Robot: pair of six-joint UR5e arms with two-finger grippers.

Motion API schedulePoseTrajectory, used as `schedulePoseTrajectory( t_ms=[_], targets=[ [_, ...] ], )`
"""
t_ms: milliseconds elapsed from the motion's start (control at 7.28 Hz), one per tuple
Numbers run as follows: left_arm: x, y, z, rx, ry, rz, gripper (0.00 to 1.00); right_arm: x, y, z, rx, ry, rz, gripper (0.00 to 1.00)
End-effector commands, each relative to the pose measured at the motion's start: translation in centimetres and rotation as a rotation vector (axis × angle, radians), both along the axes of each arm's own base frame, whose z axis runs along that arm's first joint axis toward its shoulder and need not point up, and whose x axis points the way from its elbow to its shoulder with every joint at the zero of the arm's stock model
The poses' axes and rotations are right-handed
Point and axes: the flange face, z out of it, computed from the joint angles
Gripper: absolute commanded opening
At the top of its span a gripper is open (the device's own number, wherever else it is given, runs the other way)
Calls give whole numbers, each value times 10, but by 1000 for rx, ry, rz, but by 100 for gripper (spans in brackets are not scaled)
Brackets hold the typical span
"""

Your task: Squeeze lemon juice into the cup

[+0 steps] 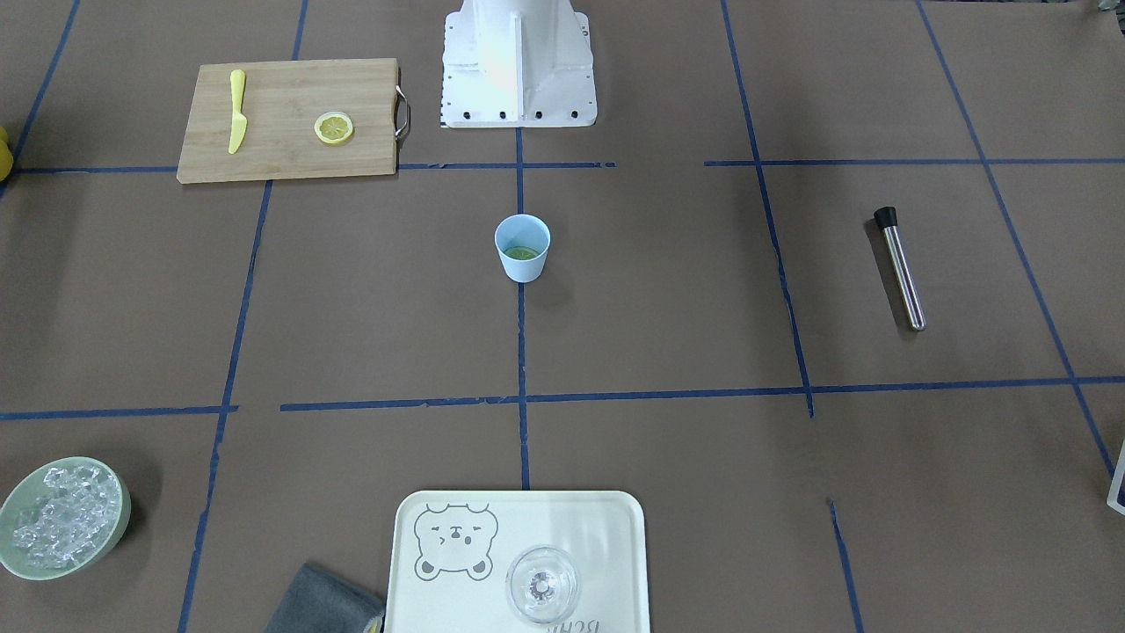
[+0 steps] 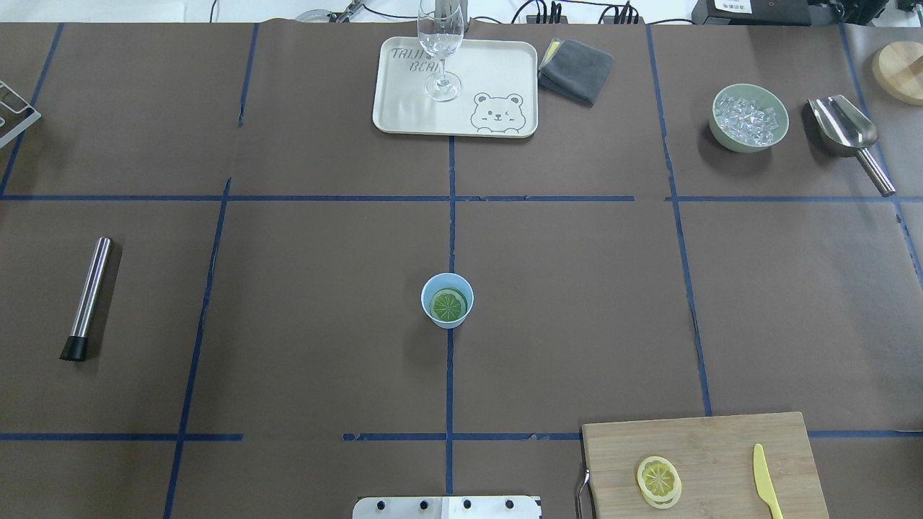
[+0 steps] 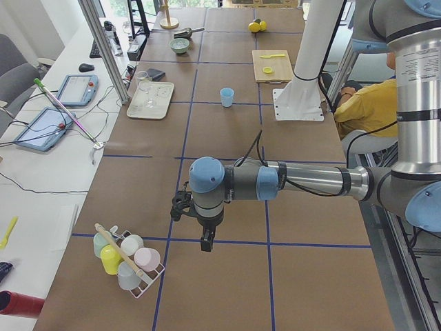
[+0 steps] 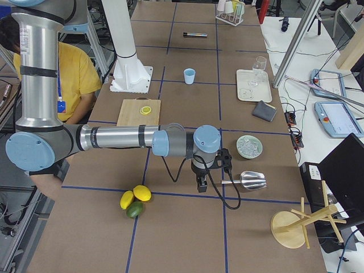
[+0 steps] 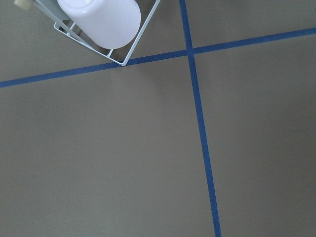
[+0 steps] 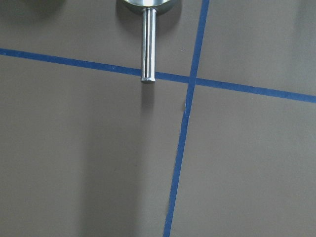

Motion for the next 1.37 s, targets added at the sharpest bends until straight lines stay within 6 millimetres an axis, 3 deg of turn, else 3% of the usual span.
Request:
schedulePoseTrajectory(
  t_ms=[0,1236],
  targets=[
    [0,-1,2,-4,3,1,100,0,0,1,1,6,-1,100],
    [3,-2,-5,16,36,2,100,-3,-1,-1,21,12,-22,100]
  ],
)
